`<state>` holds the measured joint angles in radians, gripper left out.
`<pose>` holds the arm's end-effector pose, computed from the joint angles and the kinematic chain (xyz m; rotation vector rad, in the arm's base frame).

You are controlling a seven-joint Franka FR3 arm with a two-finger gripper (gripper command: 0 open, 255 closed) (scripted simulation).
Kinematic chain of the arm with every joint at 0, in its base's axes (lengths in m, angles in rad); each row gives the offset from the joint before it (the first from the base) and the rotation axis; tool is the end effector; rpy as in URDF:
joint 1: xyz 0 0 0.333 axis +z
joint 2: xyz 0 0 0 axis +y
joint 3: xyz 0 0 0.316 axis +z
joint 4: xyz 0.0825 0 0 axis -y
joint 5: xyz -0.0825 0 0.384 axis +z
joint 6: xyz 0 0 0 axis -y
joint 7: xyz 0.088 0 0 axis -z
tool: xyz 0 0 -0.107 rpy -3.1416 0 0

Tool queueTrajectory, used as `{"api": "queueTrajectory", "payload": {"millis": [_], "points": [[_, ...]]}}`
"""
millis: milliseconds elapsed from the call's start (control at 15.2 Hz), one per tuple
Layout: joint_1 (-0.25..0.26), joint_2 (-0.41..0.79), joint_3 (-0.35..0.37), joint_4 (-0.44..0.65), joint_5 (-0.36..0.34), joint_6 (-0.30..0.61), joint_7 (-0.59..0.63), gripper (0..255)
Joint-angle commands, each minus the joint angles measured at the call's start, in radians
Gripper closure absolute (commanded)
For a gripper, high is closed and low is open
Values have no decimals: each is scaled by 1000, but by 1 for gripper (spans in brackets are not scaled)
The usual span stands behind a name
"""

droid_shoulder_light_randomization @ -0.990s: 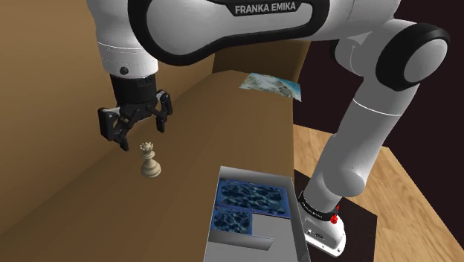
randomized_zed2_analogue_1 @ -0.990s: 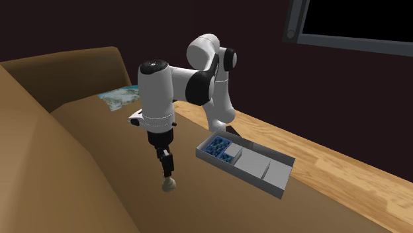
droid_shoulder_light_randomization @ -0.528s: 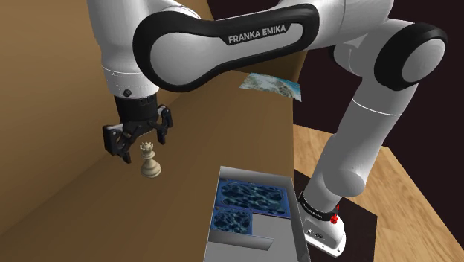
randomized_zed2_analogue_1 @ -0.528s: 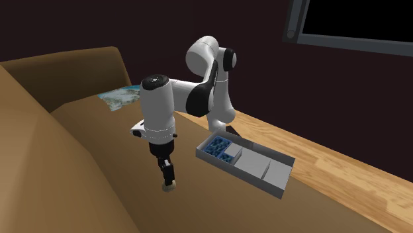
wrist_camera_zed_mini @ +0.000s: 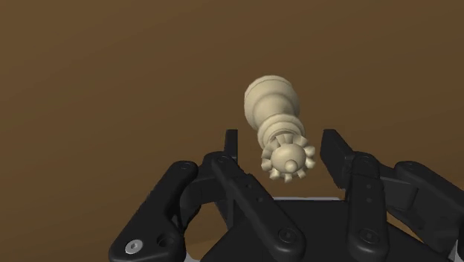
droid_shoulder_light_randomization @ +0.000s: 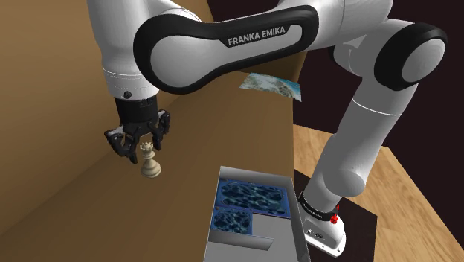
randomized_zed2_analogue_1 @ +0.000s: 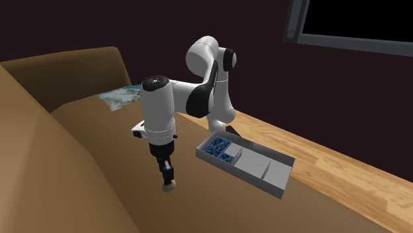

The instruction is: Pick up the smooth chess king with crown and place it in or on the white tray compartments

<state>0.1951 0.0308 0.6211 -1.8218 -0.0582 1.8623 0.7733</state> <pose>0.3976 0.4113 0.5159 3.1242 0.0919 0.0594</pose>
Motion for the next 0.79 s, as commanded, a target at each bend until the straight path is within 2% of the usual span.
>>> {"api": "queueTrajectory", "payload": {"millis": [0,528,726], "points": [[0,0,0,0,0,0,0,255],[0,0,0,0,0,0,0,255],[0,-3,0,37,2,-40,-3,255]]}}
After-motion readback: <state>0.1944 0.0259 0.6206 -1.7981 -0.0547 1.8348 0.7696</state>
